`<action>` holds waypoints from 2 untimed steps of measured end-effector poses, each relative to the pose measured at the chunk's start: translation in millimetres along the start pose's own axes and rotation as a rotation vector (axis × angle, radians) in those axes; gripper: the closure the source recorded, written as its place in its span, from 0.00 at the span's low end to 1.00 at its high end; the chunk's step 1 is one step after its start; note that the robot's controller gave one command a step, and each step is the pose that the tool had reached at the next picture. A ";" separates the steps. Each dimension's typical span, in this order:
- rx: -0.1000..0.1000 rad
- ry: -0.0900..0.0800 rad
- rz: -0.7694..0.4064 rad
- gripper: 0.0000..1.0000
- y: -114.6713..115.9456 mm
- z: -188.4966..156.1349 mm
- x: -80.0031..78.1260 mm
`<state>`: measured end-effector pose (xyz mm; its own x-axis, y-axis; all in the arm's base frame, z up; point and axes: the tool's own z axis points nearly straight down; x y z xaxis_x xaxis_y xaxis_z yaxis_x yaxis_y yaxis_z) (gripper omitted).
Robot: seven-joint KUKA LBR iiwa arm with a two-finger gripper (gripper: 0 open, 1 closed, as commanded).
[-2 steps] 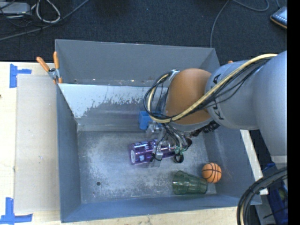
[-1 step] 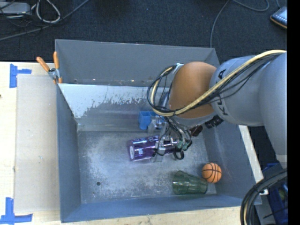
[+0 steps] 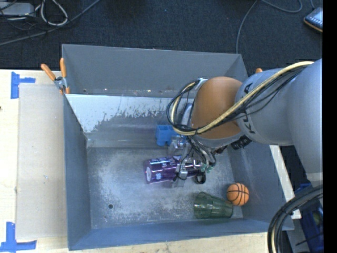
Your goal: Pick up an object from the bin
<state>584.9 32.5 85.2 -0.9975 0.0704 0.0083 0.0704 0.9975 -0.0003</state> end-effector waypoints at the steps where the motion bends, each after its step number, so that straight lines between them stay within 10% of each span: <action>1: -0.004 -0.006 0.082 0.00 -0.2 16.5 -4.0; 2: -0.002 -0.001 0.037 1.00 0.2 8.8 -1.3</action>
Offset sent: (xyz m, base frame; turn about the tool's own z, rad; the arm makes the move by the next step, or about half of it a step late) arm 0.0016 -0.0006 -0.0076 0.0358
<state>586.2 32.6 76.3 -0.9942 0.1074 0.0078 0.1074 0.9942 0.0018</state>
